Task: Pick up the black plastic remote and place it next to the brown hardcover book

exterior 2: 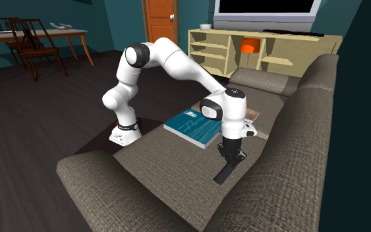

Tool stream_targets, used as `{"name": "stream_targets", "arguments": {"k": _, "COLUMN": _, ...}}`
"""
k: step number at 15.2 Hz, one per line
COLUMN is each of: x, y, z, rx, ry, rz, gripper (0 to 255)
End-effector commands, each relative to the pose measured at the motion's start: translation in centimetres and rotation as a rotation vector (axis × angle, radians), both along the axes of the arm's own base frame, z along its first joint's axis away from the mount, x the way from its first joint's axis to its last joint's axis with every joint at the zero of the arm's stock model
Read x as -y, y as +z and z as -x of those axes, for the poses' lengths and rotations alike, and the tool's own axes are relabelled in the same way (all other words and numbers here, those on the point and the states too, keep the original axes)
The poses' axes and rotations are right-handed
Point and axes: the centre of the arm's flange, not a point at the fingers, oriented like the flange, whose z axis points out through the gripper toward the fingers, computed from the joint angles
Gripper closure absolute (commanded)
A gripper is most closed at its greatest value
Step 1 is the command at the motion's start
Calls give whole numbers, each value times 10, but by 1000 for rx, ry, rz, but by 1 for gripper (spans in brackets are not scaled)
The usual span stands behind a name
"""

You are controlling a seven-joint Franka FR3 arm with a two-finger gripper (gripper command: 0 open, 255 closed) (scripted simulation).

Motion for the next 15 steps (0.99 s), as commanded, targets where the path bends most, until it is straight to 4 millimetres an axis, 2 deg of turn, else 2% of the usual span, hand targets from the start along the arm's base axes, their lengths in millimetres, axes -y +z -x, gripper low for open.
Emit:
{"name": "stream_targets", "arguments": {"k": 1, "x": 0, "y": -9, "z": 2, "rx": -16, "ry": -2, "rz": -2, "gripper": 255}}
{"name": "stream_targets", "arguments": {"k": 2, "x": -1, "y": -9, "z": -3, "rx": -17, "ry": -2, "rz": -2, "gripper": 255}}
{"name": "stream_targets", "arguments": {"k": 15, "x": -1, "y": 60, "z": -3, "rx": -17, "ry": -2, "rz": -2, "gripper": 255}}
